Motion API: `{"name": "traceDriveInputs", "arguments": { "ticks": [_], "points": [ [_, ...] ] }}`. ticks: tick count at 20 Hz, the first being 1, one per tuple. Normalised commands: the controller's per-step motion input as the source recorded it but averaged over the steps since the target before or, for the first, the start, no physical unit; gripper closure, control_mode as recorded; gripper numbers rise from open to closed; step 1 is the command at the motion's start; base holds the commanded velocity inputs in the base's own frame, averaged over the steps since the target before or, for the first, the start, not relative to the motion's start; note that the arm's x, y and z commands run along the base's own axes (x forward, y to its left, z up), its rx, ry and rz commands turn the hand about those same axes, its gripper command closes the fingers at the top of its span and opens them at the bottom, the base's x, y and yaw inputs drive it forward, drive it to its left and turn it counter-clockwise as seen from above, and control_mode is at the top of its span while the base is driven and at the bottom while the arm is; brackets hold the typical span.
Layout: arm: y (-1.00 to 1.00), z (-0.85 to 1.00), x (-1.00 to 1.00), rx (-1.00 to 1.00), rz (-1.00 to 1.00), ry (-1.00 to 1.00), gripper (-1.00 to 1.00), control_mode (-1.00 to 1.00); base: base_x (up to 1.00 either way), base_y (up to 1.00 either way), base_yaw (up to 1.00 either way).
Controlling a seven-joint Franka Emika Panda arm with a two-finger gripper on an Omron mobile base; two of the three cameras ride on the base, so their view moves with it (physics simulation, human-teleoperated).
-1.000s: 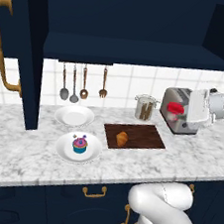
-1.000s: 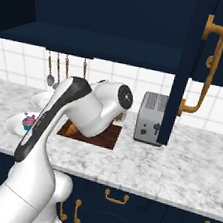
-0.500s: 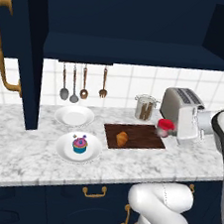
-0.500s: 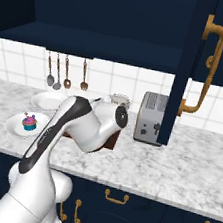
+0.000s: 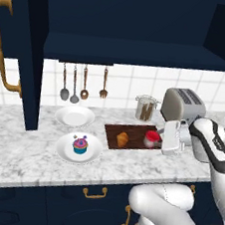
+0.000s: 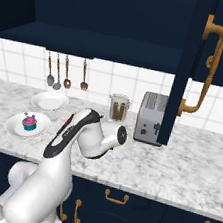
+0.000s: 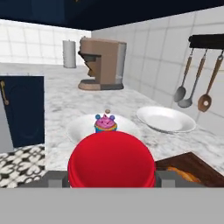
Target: From the different types of pastries on the counter, select a croissant and place it on the cutting board. Then retrieve a jar of jam from the cabinet and place it alongside the croissant on the cutting board.
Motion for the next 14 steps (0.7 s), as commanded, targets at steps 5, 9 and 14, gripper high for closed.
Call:
{"name": "traceDriveInputs", "arguments": {
  "ticks": [5,9,14],
  "points": [
    [-0.49,-0.20,0.95,-0.01,0.00,0.01,1.00,-1.00,0.00,0.00,0.00],
    [-0.49,-0.19,0.67,-0.08,0.00,0.07,1.00,-1.00,0.00,0.00,0.00],
    [-0.10,-0.21,0.45,-0.08,0.00,0.09,1.00,-1.00,0.00,0.00,0.00]
  ]
}}
